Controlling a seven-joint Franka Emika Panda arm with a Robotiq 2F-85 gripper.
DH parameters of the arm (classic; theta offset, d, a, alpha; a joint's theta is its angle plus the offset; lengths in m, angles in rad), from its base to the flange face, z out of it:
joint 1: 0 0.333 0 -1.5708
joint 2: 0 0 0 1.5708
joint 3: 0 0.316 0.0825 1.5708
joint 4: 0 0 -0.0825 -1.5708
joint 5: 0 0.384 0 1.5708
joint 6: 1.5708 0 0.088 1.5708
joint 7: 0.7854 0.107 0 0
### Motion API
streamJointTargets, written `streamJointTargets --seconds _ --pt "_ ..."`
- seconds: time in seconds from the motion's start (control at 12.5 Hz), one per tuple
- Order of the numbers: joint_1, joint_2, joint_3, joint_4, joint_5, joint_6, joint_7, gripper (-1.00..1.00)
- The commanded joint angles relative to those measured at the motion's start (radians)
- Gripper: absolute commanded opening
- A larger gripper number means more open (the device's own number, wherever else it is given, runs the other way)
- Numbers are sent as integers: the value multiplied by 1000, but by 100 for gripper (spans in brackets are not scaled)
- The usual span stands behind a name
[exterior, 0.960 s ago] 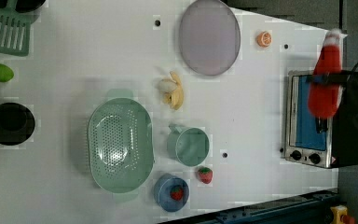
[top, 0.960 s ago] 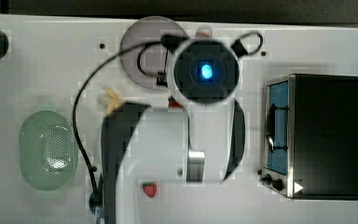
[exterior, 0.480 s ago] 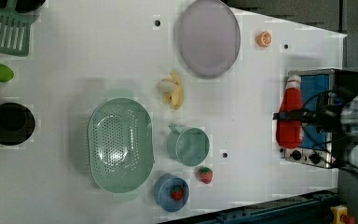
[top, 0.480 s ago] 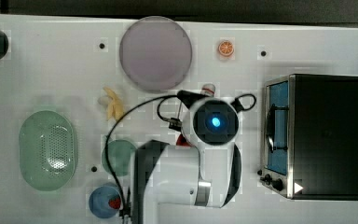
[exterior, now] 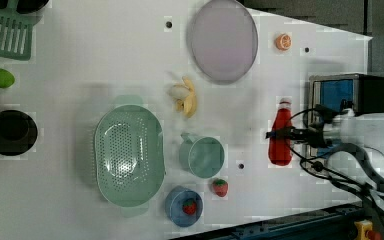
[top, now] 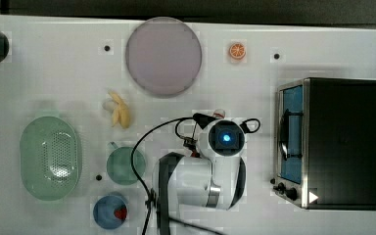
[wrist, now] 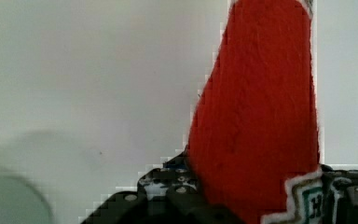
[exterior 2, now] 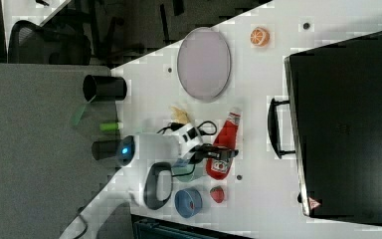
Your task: Pick ketchup from plate and place it on table.
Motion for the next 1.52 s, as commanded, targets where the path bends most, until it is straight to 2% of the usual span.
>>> streamJointTargets --seconds 0.08,0.16,0.24,0.48,0.72,0.88,1.12,1.52 --pt "2 34 13 12 6 91 42 65" --pt "2 46 16 14 6 130 42 88" --pt "3 44 18 15 6 143 42 99" --pt "2 -28 23 35 6 103 151 100" --pt "3 -187 33 74 6 -13 299 100" --pt "4 -295 39 127 4 -138 433 100" --pt "4 -409 42 240 3 -413 612 100" --pt "4 -456 46 434 0 -780 654 100"
